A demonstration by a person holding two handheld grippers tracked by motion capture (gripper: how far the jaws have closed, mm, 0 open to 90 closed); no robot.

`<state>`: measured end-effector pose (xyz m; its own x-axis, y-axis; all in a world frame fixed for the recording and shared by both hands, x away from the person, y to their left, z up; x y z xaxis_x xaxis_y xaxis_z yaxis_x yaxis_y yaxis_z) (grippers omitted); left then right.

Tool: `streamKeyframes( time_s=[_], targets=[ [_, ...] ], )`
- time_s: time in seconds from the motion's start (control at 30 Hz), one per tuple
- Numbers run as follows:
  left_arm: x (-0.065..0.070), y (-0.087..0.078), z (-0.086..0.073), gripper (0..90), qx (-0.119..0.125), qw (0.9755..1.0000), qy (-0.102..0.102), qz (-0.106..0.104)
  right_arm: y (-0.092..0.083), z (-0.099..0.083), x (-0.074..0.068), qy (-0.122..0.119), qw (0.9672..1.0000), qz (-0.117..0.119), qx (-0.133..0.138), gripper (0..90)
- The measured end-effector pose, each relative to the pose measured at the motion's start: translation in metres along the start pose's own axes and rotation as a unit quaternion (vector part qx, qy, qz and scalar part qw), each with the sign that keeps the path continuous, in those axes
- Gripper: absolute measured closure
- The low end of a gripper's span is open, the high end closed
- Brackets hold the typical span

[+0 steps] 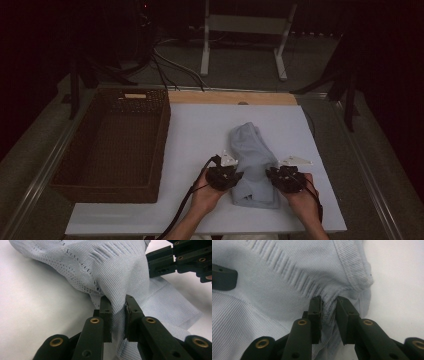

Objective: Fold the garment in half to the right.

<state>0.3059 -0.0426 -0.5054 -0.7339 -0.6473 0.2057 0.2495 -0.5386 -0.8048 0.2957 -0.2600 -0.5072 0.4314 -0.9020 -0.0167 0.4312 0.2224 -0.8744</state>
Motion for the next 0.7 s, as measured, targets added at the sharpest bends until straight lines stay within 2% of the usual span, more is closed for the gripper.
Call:
streamKeyframes(
  time_s=[0.27, 0.37, 0.5, 0.7],
  targets=[
    [-0.011, -0.004, 0.002, 81.7, 0.002, 0.9999, -0.007, 0.010, 0.004, 0.009, -0.004, -0.002, 1.0000, 0.001, 0.006, 76.5],
    [-0.015, -0.006, 0.002, 81.6, 0.001, 0.9999, -0.011, 0.012, 0.006, 0.012, -0.007, -0.007, 1.0000, 0.003, 0.006, 80.6],
    [-0.014, -0.005, 0.001, 81.1, 0.000, 0.9999, -0.009, 0.009, 0.007, 0.013, -0.009, -0.018, 0.9998, -0.007, 0.003, 84.7],
    [-0.010, -0.005, 0.001, 74.7, 0.003, 1.0000, -0.007, -0.001, -0.001, 0.010, -0.005, -0.012, 0.9997, -0.019, 0.013, 86.3]
  ],
)
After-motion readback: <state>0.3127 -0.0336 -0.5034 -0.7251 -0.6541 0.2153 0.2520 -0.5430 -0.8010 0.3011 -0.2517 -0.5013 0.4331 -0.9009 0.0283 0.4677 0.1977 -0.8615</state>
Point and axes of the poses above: each handheld gripper's, and its own axes: y roughly forward along the jaws, z roughly out of its top, x roughly to its right, the point moved 2 cm from there along y, roughly forward along the jaws, and after that the axes turned 15 degrees about -x, right-handed, at the moved point
